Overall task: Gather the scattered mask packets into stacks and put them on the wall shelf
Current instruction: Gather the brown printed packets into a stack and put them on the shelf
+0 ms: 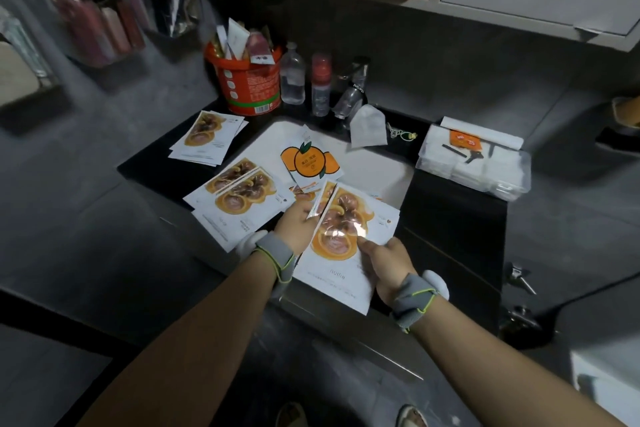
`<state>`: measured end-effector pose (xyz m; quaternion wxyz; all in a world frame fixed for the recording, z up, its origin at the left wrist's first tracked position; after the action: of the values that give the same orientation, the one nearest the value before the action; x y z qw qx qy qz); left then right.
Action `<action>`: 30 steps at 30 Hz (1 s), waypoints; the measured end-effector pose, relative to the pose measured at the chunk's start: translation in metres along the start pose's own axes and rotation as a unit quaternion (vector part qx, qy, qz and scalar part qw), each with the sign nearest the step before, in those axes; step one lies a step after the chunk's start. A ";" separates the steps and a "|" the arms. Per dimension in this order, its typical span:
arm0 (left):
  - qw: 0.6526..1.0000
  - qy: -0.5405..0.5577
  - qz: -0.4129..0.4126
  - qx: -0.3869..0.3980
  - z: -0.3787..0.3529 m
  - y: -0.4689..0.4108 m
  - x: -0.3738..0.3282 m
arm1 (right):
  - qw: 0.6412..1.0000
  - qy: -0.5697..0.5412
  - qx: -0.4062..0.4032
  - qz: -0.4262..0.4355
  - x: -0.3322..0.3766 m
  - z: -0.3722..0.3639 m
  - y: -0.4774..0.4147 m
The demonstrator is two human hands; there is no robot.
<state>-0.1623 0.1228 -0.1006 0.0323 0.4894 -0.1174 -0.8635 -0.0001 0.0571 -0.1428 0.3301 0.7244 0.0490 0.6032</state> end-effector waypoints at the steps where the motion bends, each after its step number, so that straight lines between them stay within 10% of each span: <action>1: 1.000 0.018 -0.009 -0.004 0.004 -0.001 -0.004 | 1.000 -0.007 0.013 0.004 0.005 -0.005 0.001; 10: 0.995 0.097 -0.001 0.005 0.026 -0.002 -0.018 | 0.998 -0.037 0.049 0.028 0.019 -0.032 0.005; 30: 0.979 -0.186 0.043 -0.065 0.099 -0.016 0.030 | 0.997 -0.043 0.037 -0.054 -0.008 -0.125 0.006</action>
<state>-0.2615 0.1501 -0.0805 0.0785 0.3116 -0.0863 -0.9430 -0.1173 0.1015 -0.1396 0.3367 0.7578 0.0966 0.5505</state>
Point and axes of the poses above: each hand's wrist, its own y-axis away from the middle knuckle, its own z-axis out of the back of the hand, x = y × z, the point moved 6 cm from there along -y, towards the middle knuckle, and after that the axes turned 5 degrees about -x, right-handed, at the moved point
